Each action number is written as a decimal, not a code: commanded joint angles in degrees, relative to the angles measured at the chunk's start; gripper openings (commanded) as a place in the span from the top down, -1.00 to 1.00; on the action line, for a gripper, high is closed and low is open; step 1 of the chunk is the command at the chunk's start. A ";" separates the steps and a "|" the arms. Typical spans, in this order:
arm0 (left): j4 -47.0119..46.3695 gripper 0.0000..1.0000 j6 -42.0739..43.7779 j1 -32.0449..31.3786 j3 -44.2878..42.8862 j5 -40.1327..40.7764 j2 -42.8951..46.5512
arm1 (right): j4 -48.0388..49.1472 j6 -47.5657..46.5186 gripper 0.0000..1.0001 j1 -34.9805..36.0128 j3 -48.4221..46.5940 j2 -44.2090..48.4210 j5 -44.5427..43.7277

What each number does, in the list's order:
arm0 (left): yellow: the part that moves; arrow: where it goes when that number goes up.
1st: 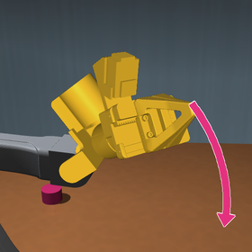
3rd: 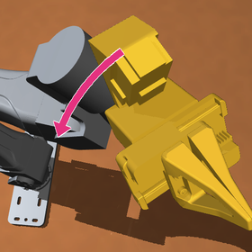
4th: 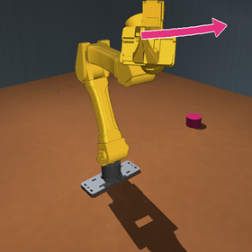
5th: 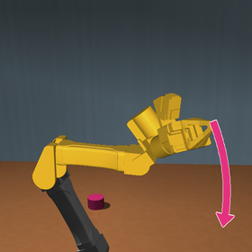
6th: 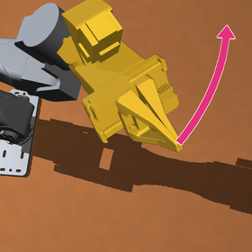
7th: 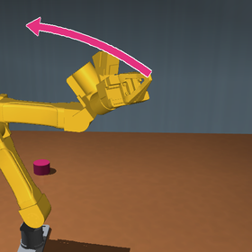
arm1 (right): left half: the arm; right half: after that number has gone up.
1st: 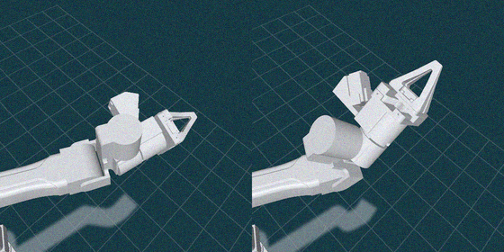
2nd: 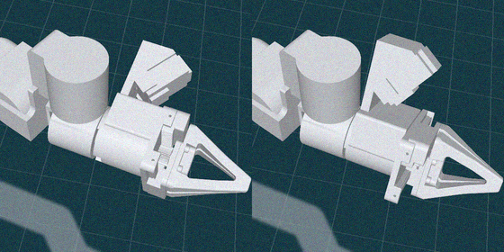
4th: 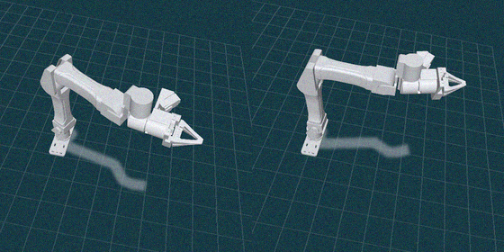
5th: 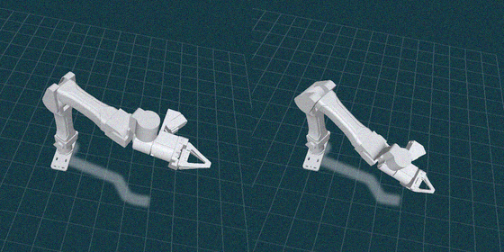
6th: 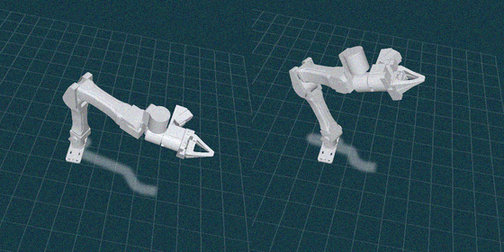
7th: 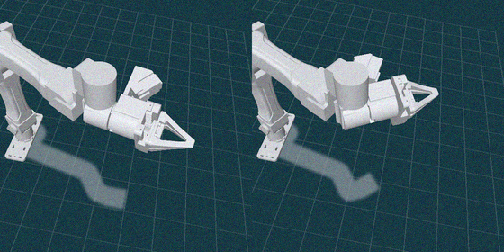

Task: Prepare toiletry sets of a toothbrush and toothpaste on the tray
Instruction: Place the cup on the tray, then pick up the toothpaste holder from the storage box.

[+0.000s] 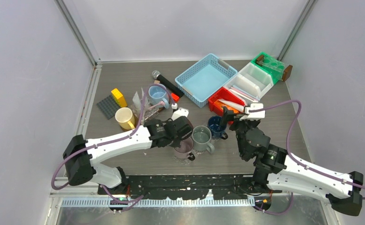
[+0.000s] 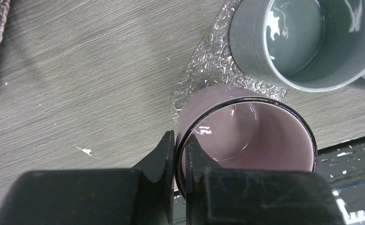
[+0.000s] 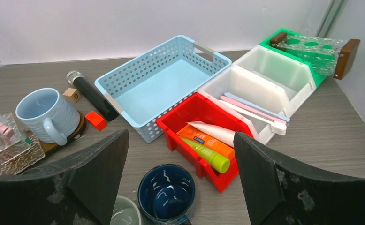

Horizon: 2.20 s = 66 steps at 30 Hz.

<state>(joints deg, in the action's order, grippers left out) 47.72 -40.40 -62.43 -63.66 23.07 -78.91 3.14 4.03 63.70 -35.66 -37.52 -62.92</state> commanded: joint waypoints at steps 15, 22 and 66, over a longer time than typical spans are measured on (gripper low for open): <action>-12.36 0.94 -8.23 -2.51 6.14 4.92 -3.26 | 7.82 -5.96 -0.78 0.18 2.30 2.55 -4.83; -12.61 0.84 -9.39 -2.64 6.55 4.40 -3.63 | 7.80 -6.05 -0.78 0.19 2.42 2.26 -4.76; -7.73 0.01 -14.76 -3.48 7.23 4.52 2.73 | 6.23 -5.70 -0.79 0.19 0.94 0.39 -4.05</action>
<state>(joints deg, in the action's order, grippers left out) 38.76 -54.13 -65.58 -55.88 24.47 -80.03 8.80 -2.68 63.70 -33.71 -37.39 -66.17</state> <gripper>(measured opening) 0.430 0.891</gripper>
